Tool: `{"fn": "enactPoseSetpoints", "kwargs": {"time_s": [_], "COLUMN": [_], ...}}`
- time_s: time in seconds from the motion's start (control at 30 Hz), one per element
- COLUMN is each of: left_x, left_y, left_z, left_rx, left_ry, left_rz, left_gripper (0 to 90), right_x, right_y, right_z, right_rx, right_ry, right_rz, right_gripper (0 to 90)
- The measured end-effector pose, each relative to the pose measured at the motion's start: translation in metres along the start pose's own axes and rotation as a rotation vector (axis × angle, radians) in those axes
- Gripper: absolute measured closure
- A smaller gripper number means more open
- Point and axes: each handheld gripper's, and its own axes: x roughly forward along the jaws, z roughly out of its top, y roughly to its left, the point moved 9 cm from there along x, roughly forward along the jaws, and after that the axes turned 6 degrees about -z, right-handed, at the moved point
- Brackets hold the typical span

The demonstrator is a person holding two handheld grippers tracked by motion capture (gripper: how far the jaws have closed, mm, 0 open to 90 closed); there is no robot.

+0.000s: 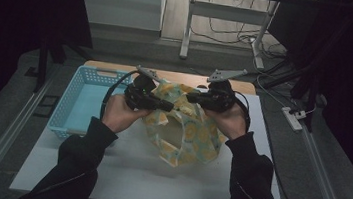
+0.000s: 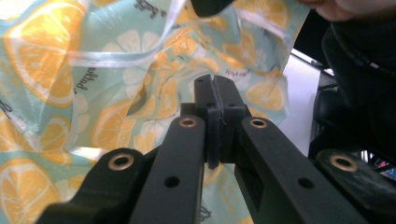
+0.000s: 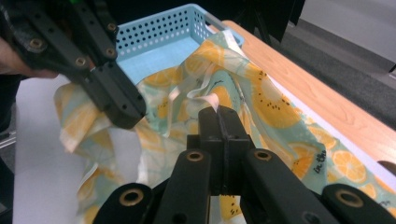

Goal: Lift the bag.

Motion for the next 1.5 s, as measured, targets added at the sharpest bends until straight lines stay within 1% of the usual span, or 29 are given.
{"fn": "enactPoseSetpoints", "kwargs": {"time_s": [0.07,0.17,0.27,0.37,0.53,0.7,0.87,1.0,1.07,1.13,1.2,1.27,1.37,1.43,1.47,1.5], "left_x": [-0.006,-0.014,-0.020,-0.026,-0.036,-0.045,-0.055,-0.061,-0.067,-0.075,-0.081,-0.081,-0.075,-0.070,-0.068,-0.068], "left_y": [0.001,0.001,0.002,0.005,0.006,0.008,0.005,0.001,-0.003,-0.006,-0.007,-0.009,-0.009,-0.008,-0.007,-0.006], "left_z": [0.007,0.018,0.027,0.035,0.048,0.064,0.080,0.091,0.097,0.104,0.107,0.107,0.103,0.100,0.099,0.099], "left_rx": [0.002,-0.001,-0.011,-0.005,0.002,-0.002,0.004,0.014,0.019,0.022,0.024,0.027,0.037,0.048,0.047,0.044], "left_ry": [-0.005,-0.016,-0.024,-0.025,-0.045,-0.056,-0.074,-0.097,-0.125,-0.151,-0.154,-0.155,-0.137,-0.119,-0.115,-0.116], "left_rz": [0.006,0.003,-0.002,0.011,0.016,0.042,0.060,0.060,0.043,0.036,0.048,0.046,0.050,0.071,0.078,0.077], "left_gripper": [89.9,89.9,89.9,89.9,89.9,89.8,89.8,89.8,89.8,89.8,89.8,89.8,89.8,89.7,89.7,89.8], "right_x": [-0.003,-0.008,-0.011,-0.014,-0.022,-0.030,-0.036,-0.040,-0.043,-0.045,-0.048,-0.050,-0.052,-0.053,-0.053,-0.054], "right_y": [0.001,0.001,0.001,-0.001,-0.006,-0.012,-0.015,-0.017,-0.017,-0.018,-0.018,-0.017,-0.018,-0.018,-0.018,-0.018], "right_z": [0.005,0.012,0.017,0.022,0.034,0.047,0.062,0.073,0.077,0.080,0.083,0.087,0.090,0.091,0.092,0.093], "right_rx": [-0.001,-0.002,-0.005,-0.013,-0.019,-0.025,-0.024,-0.027,-0.027,-0.028,-0.030,-0.032,-0.036,-0.035,-0.036,-0.035], "right_ry": [-0.010,-0.021,-0.026,-0.030,-0.043,-0.054,-0.079,-0.093,-0.097,-0.102,-0.108,-0.115,-0.117,-0.116,-0.118,-0.122], "right_rz": [0.006,0.010,0.005,-0.005,-0.025,-0.050,-0.058,-0.066,-0.072,-0.079,-0.083,-0.083,-0.101,-0.104,-0.109,-0.111], "right_gripper": [90.0,90.0,90.0,90.0,90.0,90.0,90.0,90.0,90.0,90.0,90.0,90.0,90.0,90.0,90.0,90.0]}}
